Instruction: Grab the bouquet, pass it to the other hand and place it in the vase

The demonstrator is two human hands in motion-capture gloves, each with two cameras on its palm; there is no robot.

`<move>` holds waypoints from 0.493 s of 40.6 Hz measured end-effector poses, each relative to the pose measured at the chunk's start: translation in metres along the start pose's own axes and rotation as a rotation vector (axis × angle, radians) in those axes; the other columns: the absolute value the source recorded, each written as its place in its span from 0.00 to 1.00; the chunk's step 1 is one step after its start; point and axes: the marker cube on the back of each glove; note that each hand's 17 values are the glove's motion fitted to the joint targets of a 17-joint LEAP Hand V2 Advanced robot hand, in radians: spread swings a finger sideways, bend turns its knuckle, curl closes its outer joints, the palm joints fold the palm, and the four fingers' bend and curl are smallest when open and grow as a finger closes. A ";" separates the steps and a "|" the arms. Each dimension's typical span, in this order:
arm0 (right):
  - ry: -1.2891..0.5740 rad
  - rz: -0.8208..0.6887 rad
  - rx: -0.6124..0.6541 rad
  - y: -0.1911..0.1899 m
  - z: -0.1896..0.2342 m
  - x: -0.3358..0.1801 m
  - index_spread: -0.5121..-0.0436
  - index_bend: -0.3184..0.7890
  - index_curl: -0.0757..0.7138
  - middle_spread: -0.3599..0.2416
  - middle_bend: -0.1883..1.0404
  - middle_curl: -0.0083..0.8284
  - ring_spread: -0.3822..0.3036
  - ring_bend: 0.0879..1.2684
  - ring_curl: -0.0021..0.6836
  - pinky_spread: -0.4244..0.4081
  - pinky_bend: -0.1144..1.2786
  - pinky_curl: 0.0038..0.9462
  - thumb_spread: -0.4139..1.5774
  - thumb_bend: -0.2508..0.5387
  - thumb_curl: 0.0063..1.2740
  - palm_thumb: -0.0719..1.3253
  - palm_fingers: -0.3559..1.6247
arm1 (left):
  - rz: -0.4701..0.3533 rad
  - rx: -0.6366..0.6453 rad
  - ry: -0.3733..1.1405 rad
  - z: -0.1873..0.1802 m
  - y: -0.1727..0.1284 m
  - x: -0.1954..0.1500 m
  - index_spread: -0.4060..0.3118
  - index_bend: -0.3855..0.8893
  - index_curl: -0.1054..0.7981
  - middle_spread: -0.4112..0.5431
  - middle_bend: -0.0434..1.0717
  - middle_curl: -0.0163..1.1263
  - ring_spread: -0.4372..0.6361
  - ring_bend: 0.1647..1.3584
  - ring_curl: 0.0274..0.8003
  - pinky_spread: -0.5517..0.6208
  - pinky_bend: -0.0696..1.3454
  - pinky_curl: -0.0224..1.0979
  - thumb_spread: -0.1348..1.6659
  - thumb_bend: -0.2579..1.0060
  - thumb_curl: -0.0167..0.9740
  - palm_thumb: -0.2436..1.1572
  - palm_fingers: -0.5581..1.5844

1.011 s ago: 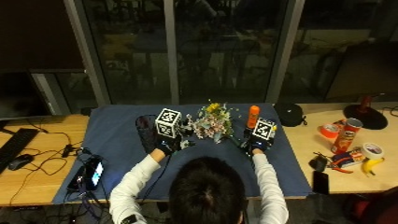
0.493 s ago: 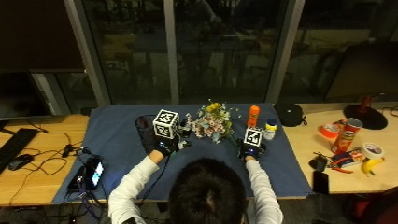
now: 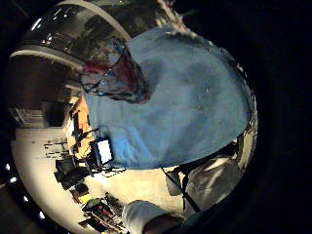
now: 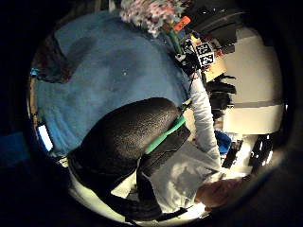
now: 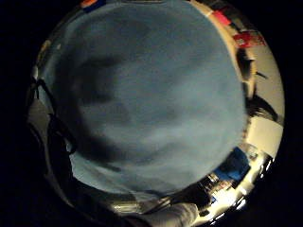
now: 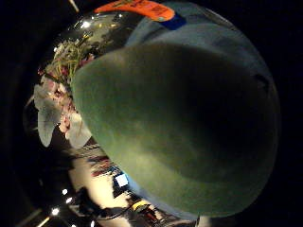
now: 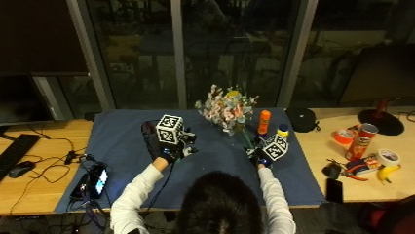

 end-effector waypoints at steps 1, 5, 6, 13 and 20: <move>-0.055 0.003 0.008 0.001 -0.003 -0.004 0.58 0.64 0.62 0.29 0.71 0.69 0.26 0.66 0.75 0.21 0.56 0.45 0.72 0.30 0.29 0.67 0.95 | 0.004 -0.008 0.021 0.000 -0.001 0.001 0.57 0.37 0.16 0.53 0.54 0.36 0.56 0.60 0.38 0.79 0.45 0.31 0.56 0.17 0.29 0.16 0.30; -0.360 -0.014 -0.089 0.026 -0.022 -0.040 0.60 0.74 0.69 0.31 0.74 0.71 0.27 0.68 0.77 0.22 0.57 0.47 0.72 0.28 0.28 0.64 0.94 | 0.012 -0.006 0.162 -0.003 -0.008 0.011 0.59 0.39 0.18 0.53 0.52 0.35 0.56 0.59 0.37 0.78 0.45 0.32 0.57 0.18 0.29 0.17 0.31; -0.442 -0.051 -0.114 0.034 -0.029 -0.052 0.60 0.75 0.70 0.31 0.75 0.72 0.27 0.68 0.77 0.23 0.57 0.47 0.72 0.29 0.28 0.64 0.94 | 0.011 0.009 0.206 -0.004 -0.012 0.013 0.59 0.39 0.19 0.54 0.49 0.34 0.56 0.59 0.37 0.78 0.45 0.32 0.57 0.18 0.29 0.17 0.30; -0.734 -0.307 -0.048 0.064 -0.054 -0.110 0.63 0.77 0.76 0.34 0.79 0.74 0.28 0.73 0.80 0.24 0.60 0.50 0.68 0.35 0.35 0.75 0.91 | 0.008 0.054 0.581 -0.015 -0.044 0.033 0.67 0.41 0.24 0.69 0.30 0.30 0.58 0.60 0.37 0.75 0.49 0.33 0.59 0.20 0.31 0.22 0.28; -0.857 -0.556 0.044 0.091 -0.055 -0.153 0.64 0.76 0.79 0.35 0.81 0.74 0.29 0.75 0.81 0.25 0.61 0.52 0.63 0.32 0.39 0.78 0.89 | 0.017 0.041 0.963 -0.032 -0.077 0.063 0.72 0.40 0.27 0.73 0.26 0.29 0.59 0.58 0.37 0.74 0.48 0.33 0.61 0.21 0.33 0.30 0.29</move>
